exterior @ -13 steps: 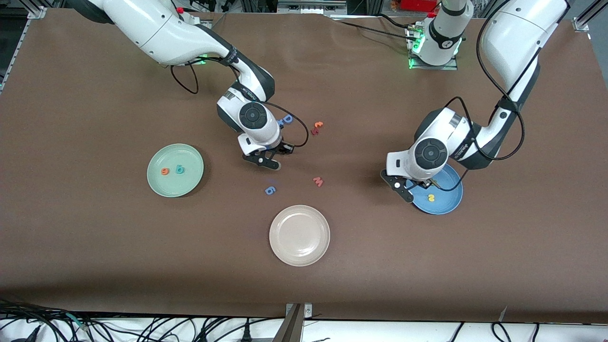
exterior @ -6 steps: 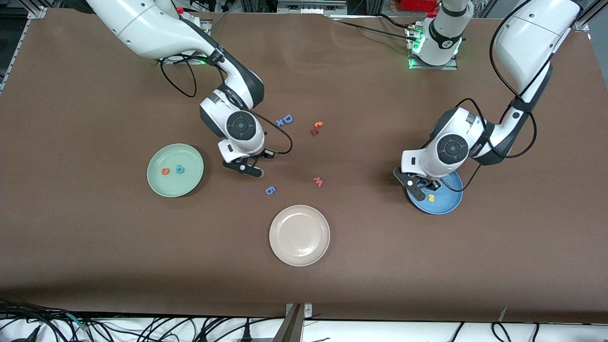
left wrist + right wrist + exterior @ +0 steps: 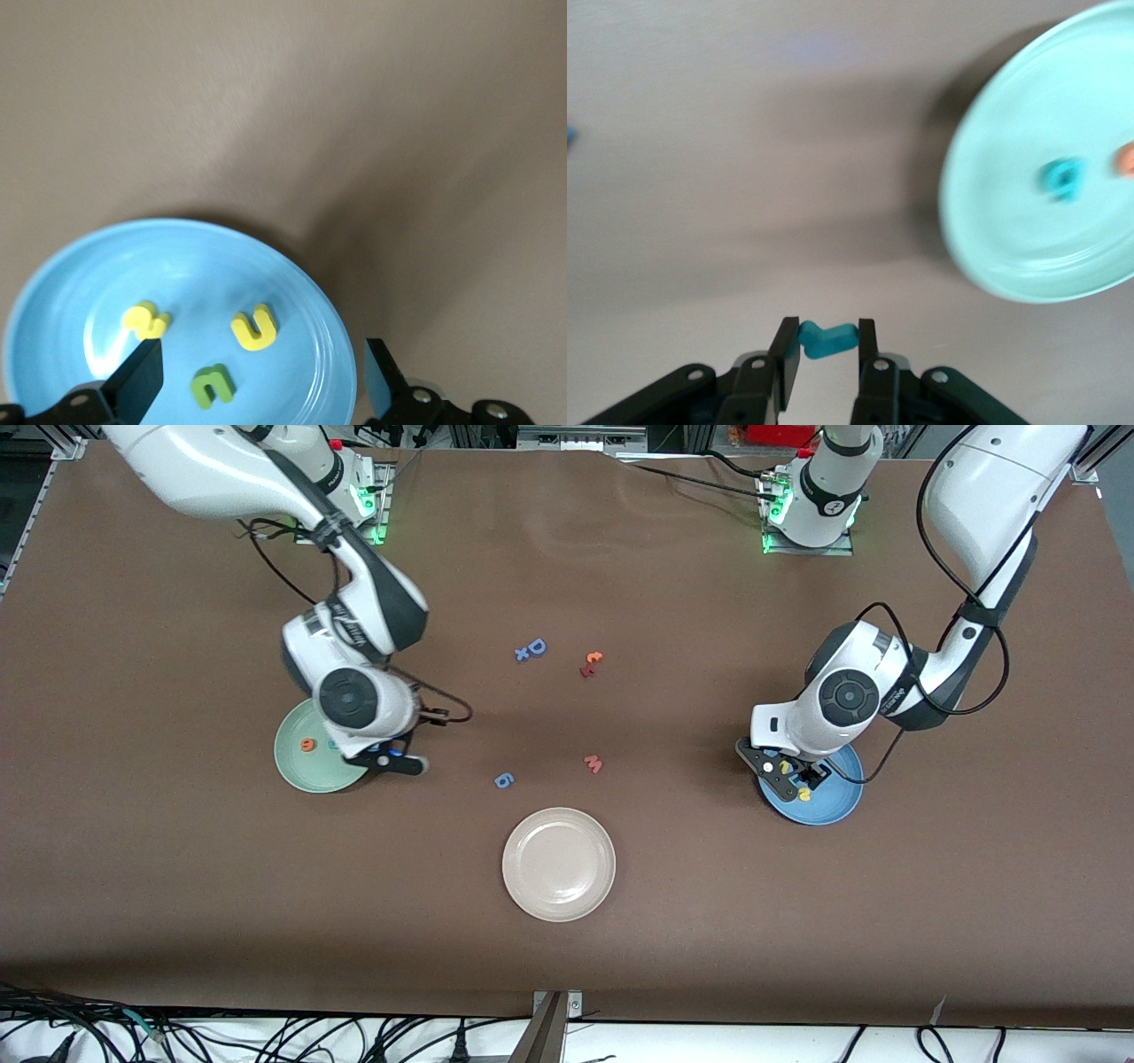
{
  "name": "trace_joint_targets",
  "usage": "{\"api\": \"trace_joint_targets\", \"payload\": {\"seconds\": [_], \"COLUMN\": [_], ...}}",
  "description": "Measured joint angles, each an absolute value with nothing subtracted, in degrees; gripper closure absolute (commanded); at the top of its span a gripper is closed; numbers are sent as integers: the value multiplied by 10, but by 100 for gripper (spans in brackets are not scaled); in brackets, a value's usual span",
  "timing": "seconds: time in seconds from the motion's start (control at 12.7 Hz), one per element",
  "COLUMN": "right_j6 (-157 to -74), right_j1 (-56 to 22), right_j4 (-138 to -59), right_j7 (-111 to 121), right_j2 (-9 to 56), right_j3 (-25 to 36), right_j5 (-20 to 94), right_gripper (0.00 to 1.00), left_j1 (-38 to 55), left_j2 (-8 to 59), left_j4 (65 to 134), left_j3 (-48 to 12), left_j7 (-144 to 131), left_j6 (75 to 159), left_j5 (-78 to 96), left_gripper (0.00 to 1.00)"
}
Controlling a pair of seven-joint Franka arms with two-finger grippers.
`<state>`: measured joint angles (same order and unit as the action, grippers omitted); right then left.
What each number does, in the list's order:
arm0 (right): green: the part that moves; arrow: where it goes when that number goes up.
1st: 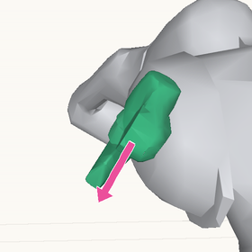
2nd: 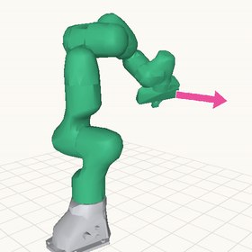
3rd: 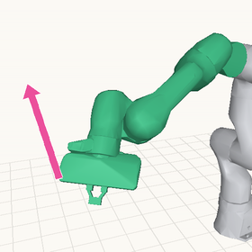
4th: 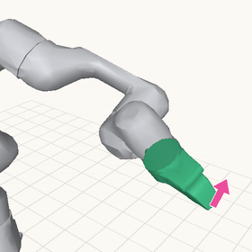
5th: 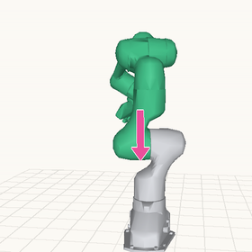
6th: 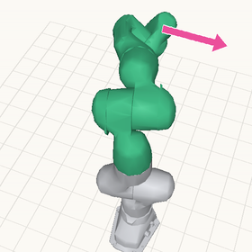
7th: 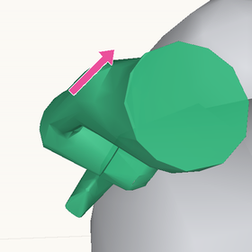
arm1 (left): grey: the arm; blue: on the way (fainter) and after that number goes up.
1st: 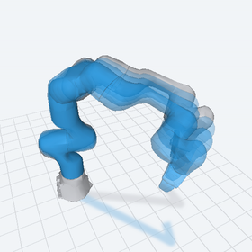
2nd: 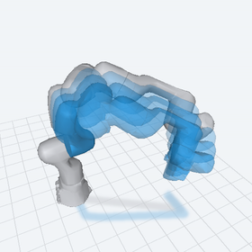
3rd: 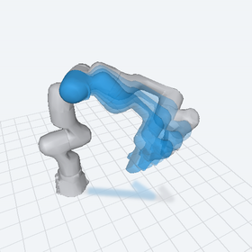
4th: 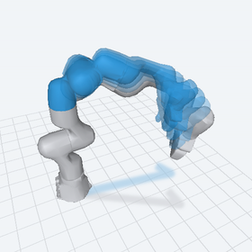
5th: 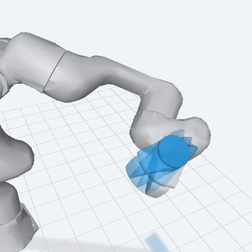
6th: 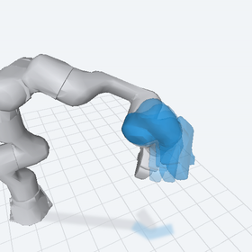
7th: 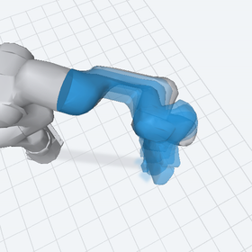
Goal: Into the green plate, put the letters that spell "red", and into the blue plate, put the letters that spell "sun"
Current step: 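Drop the u on the blue plate while the right gripper grasps the l, then place the cyan l on the mint plate while the left gripper withdraws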
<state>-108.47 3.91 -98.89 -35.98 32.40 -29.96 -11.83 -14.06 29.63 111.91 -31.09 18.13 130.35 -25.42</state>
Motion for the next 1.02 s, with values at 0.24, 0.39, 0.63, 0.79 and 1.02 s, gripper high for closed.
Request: {"api": "trace_joint_targets", "payload": {"seconds": [0.24, 0.39, 0.63, 0.79, 1.02], "right_j6": [-1075, -1087, -1152, -1197, -1217], "right_j1": [103, 122, 127, 128, 128], "right_j4": [-994, -1009, -1055, -1083, -1095], "right_j7": [-252, -215, -186, -183, -183], "right_j2": [323, 325, 334, 346, 354], "right_j3": [-297, -287, -265, -262, -262], "right_j5": [-117, -117, -116, -116, -116], "right_gripper": [76, 75, 74, 70, 34], "left_j1": [-140, -140, -130, -128, -131], "left_j2": [256, 234, 214, 200, 172], "left_j4": [1092, 1032, 921, 870, 831], "left_j3": [-327, -348, -372, -373, -370], "left_j7": [166, 143, 53, -2, -49], "left_j6": [1244, 1145, 1007, 960, 931], "left_j5": [-192, -158, -155, -155, -154], "left_gripper": [0, 0, 0, 0, 0]}}
